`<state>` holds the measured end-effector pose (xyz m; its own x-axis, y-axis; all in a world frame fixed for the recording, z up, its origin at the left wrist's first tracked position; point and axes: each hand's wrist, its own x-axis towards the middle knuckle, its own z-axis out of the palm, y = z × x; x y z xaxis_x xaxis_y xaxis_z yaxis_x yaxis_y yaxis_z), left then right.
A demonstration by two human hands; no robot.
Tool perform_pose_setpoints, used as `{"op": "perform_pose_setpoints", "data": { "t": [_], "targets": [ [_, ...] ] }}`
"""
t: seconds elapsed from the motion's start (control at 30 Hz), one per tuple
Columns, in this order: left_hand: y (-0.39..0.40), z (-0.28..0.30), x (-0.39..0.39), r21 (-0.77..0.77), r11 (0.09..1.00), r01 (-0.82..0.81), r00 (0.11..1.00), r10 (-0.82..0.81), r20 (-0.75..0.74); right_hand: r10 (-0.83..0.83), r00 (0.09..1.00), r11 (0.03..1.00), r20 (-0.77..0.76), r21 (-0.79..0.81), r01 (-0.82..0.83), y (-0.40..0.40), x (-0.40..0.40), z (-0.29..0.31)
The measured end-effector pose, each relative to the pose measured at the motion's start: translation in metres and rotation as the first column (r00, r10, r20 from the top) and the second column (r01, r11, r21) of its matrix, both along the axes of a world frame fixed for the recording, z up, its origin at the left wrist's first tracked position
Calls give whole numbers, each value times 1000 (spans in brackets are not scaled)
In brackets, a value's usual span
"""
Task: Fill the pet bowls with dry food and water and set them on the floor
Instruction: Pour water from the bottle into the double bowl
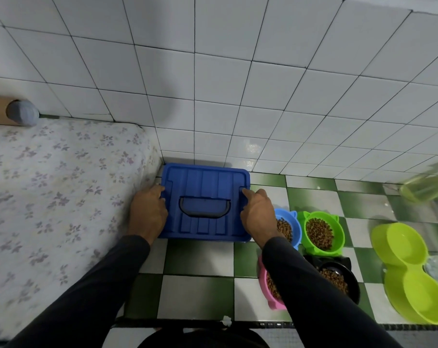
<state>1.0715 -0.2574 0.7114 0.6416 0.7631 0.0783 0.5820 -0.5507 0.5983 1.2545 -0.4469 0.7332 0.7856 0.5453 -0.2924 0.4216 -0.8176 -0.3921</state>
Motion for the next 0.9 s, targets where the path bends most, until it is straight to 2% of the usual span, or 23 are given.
{"op": "perform_pose_setpoints", "data": {
  "t": [0.07, 0.17, 0.23, 0.33, 0.47, 0.63, 0.77, 0.9],
  "targets": [
    [1, -5, 1, 21, 999, -30, 1000, 30, -3, -17, 1000, 1000, -10, -8, 17, 0, 1, -2],
    [12, -17, 4, -36, 995, -97, 995, 96, -33, -113, 993, 993, -34, 36, 114, -1, 1, -2],
    [22, -24, 5, -174, 979, -105, 994, 97, -51, -157, 987, 986, -47, 54, 159, -3, 4, -2],
    [36, -26, 3, -462, 869, -174, 984, 169, -52, -210, 967, 973, -145, 66, 222, -5, 9, -1],
    [45, -31, 2, -554, 809, -195, 974, 227, -12, -255, 943, 960, -215, 64, 274, -3, 12, 2],
    [37, -28, 4, -492, 846, -204, 973, 229, -10, -236, 956, 968, -175, 39, 246, -3, 11, 5],
    [23, -19, 7, -292, 939, -181, 983, 172, -58, -200, 972, 979, -125, 20, 204, 1, 8, 8],
    [12, -13, 7, -146, 981, -130, 991, 121, -64, -130, 990, 990, -51, -55, 127, 1, 6, 10]
  ]
}}
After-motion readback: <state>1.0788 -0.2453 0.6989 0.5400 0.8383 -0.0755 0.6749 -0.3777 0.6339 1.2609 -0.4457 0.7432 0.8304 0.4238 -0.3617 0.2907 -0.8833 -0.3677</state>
